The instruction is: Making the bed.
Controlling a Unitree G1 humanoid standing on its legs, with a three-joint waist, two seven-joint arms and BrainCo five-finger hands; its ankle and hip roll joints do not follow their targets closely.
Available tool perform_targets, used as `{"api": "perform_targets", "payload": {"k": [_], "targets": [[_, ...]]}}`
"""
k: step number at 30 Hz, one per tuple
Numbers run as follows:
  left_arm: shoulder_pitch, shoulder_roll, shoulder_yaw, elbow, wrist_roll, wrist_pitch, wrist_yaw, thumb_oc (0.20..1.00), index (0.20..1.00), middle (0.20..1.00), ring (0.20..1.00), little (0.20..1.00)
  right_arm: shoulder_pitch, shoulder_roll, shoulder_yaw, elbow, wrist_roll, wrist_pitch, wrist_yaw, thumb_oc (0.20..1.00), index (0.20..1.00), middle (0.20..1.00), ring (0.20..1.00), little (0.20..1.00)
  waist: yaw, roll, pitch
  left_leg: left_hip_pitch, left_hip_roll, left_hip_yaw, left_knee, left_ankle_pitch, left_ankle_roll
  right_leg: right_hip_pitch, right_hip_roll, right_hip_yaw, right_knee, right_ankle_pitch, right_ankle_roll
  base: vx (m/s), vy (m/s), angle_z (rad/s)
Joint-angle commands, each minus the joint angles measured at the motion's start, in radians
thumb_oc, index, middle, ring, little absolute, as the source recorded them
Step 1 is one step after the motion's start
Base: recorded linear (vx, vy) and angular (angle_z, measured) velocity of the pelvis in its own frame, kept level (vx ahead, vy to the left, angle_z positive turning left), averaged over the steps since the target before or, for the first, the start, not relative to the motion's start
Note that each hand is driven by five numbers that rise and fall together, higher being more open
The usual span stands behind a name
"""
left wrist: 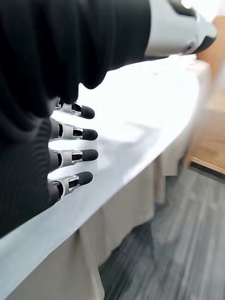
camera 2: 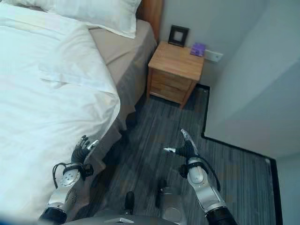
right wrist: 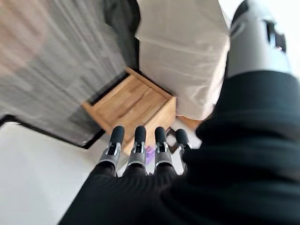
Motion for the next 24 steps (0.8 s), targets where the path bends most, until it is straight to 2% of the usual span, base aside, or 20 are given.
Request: {"api": "perform_targets", "payload": {"k": [1,5,7,8,9,10,11,12,13,14,15,16,17,19,21,22,24], "targets": [[0.013,0.024,0.000,-0.125,-0.040,-0.064,-0.010,1.000,1.000,1.000,1.000,1.000,-0.012,0.026,-0.063,-0.026,0.107,-0.048,0.003,1.000,1.000,1.000,1.000,1.000,-0.033,0.015,0.023,0.083,0.148,0.049,0.004,-0.071,-0.124,0.052,-0.019,0.016,-0.155,0.149,0.047,0.61,-0.152,0.79],[0.013,0.028,0.006,-0.148,-0.046,-0.077,-0.027,1.000,1.000,1.000,1.000,1.000,0.015,0.029,-0.068,-0.019,0.135,-0.061,0.017,1.000,1.000,1.000,1.000,1.000,-0.050,0.021,0.006,0.149,0.172,0.010,0.004,-0.124,-0.136,0.069,-0.034,0.059,-0.152,0.183,0.051,0.44,-0.202,0.63],[0.036,0.018,0.005,-0.180,-0.036,-0.080,-0.023,1.000,1.000,1.000,1.000,1.000,0.028,0.026,-0.057,-0.010,0.147,-0.065,0.025,1.000,1.000,1.000,1.000,1.000,-0.059,0.040,-0.009,0.194,0.210,0.006,0.015,-0.104,-0.152,0.102,-0.034,0.056,-0.134,0.205,0.036,0.48,-0.253,0.77],[0.048,0.011,0.004,-0.187,-0.035,-0.083,-0.028,1.000,1.000,1.000,1.000,1.000,0.029,0.024,-0.056,-0.006,0.158,-0.066,0.033,1.000,1.000,1.000,1.000,1.000,-0.060,0.053,-0.010,0.183,0.227,0.003,0.083,-0.071,-0.162,0.119,-0.032,0.057,-0.125,0.203,0.026,0.54,-0.350,0.63],[0.052,-0.006,0.010,-0.188,-0.063,-0.084,-0.026,1.000,1.000,1.000,1.000,1.000,0.013,0.000,-0.048,-0.005,0.155,-0.077,0.031,1.000,1.000,1.000,1.000,1.000,-0.046,0.071,0.001,0.090,0.253,0.004,0.330,0.045,-0.186,0.187,-0.017,0.028,-0.119,0.172,-0.012,0.35,-0.265,0.47],[0.051,-0.006,0.010,-0.188,-0.063,-0.084,-0.026,1.000,1.000,1.000,1.000,1.000,0.012,0.000,-0.048,-0.004,0.155,-0.077,0.031,1.000,1.000,1.000,1.000,1.000,-0.050,0.067,-0.001,0.084,0.249,0.000,0.330,0.050,-0.186,0.183,-0.023,0.026,-0.119,0.174,-0.013,0.30,-0.321,0.34],[0.051,-0.011,0.008,-0.196,-0.082,-0.084,-0.022,1.000,1.000,1.000,1.000,1.000,0.002,-0.015,-0.047,-0.021,0.148,-0.077,0.027,1.000,1.000,1.000,1.000,1.000,-0.037,0.054,0.014,0.010,0.244,-0.002,0.471,0.112,-0.181,0.222,-0.029,0.012,-0.127,0.158,-0.037,0.17,-0.254,0.05],[0.057,-0.018,0.007,-0.211,-0.103,-0.088,-0.031,1.000,1.000,1.000,1.000,1.000,-0.010,-0.035,-0.048,-0.044,0.140,-0.079,0.023,1.000,1.000,1.000,1.000,1.000,-0.021,0.043,0.032,-0.056,0.235,0.008,0.601,0.140,-0.170,0.265,-0.032,0.001,-0.133,0.142,-0.058,0.41,-0.441,-0.09],[0.062,-0.020,0.006,-0.231,-0.130,-0.100,-0.031,1.000,1.000,1.000,1.000,1.000,-0.037,-0.065,-0.054,-0.063,0.120,-0.070,0.012,1.000,1.000,1.000,1.000,1.000,0.022,0.015,0.056,-0.151,0.241,0.101,0.700,0.089,-0.159,0.332,-0.042,-0.007,-0.147,0.106,-0.072,0.32,-0.318,-0.18],[0.061,-0.020,0.006,-0.231,-0.130,-0.100,-0.031,1.000,1.000,1.000,1.000,1.000,-0.038,-0.064,-0.054,-0.063,0.120,-0.069,0.012,1.000,1.000,1.000,1.000,1.000,0.022,0.010,0.055,-0.153,0.236,0.103,0.697,0.094,-0.157,0.329,-0.047,-0.005,-0.148,0.109,-0.072,0.34,-0.215,-0.14],[0.062,-0.025,0.008,-0.234,-0.147,-0.097,-0.033,1.000,1.000,1.000,1.000,1.000,-0.051,-0.083,-0.053,-0.070,0.097,-0.060,0.012,1.000,1.000,1.000,1.000,1.000,0.043,0.012,0.062,-0.185,0.226,0.130,0.671,0.067,-0.154,0.359,-0.045,-0.010,-0.151,0.087,-0.074,0.23,-0.034,-0.14],[0.064,-0.031,0.010,-0.239,-0.164,-0.104,-0.036,1.000,1.000,1.000,1.000,1.000,-0.065,-0.105,-0.050,-0.081,0.067,-0.058,0.010,1.000,1.000,1.000,1.000,1.000,0.061,0.014,0.065,-0.214,0.207,0.168,0.603,0.038,-0.141,0.388,-0.046,-0.018,-0.155,0.069,-0.072,0.33,-0.026,0.01],[0.069,-0.037,0.011,-0.250,-0.165,-0.104,-0.040,1.000,1.000,1.000,1.000,1.000,-0.077,-0.123,-0.052,-0.093,0.041,-0.056,0.012,1.000,1.000,1.000,1.000,1.000,0.072,0.012,0.060,-0.224,0.188,0.206,0.525,0.036,-0.130,0.399,-0.053,-0.021,-0.155,0.058,-0.066,0.30,-0.011,0.06],[0.079,-0.042,0.015,-0.270,-0.181,-0.103,-0.049,1.000,1.000,1.000,1.000,1.000,-0.090,-0.158,-0.065,-0.124,-0.004,-0.057,0.002,1.000,1.000,1.000,1.000,1.000,0.078,0.022,0.044,-0.230,0.172,0.330,0.389,0.040,-0.115,0.431,-0.051,-0.069,-0.155,0.023,-0.056,0.26,-0.028,0.29],[0.088,-0.031,0.031,-0.328,-0.206,-0.112,-0.050,1.000,1.000,1.000,1.000,1.000,-0.117,-0.182,-0.082,-0.157,-0.045,-0.053,-0.013,1.000,1.000,1.000,1.000,1.000,0.078,0.035,0.033,-0.202,0.173,0.435,0.305,0.041,-0.102,0.462,-0.047,-0.117,-0.150,0.000,-0.053,0.21,-0.002,0.85],[0.096,-0.029,0.038,-0.362,-0.223,-0.107,-0.066,1.000,1.000,1.000,1.000,1.000,-0.116,-0.181,-0.107,-0.183,-0.063,-0.051,-0.021,1.000,1.000,1.000,1.000,1.000,0.078,0.040,0.023,-0.173,0.168,0.463,0.248,0.050,-0.096,0.477,-0.053,-0.154,-0.141,0.005,-0.045,0.20,0.081,1.10],[0.135,-0.021,0.066,-0.435,-0.241,-0.109,-0.094,1.000,1.000,1.000,1.000,1.000,-0.113,-0.186,-0.114,-0.202,-0.104,-0.047,-0.008,1.000,1.000,1.000,1.000,1.000,0.083,0.043,0.001,-0.112,0.115,0.416,0.140,0.050,-0.070,0.475,-0.071,-0.198,-0.059,-0.008,-0.030,0.19,0.164,0.87]]}}
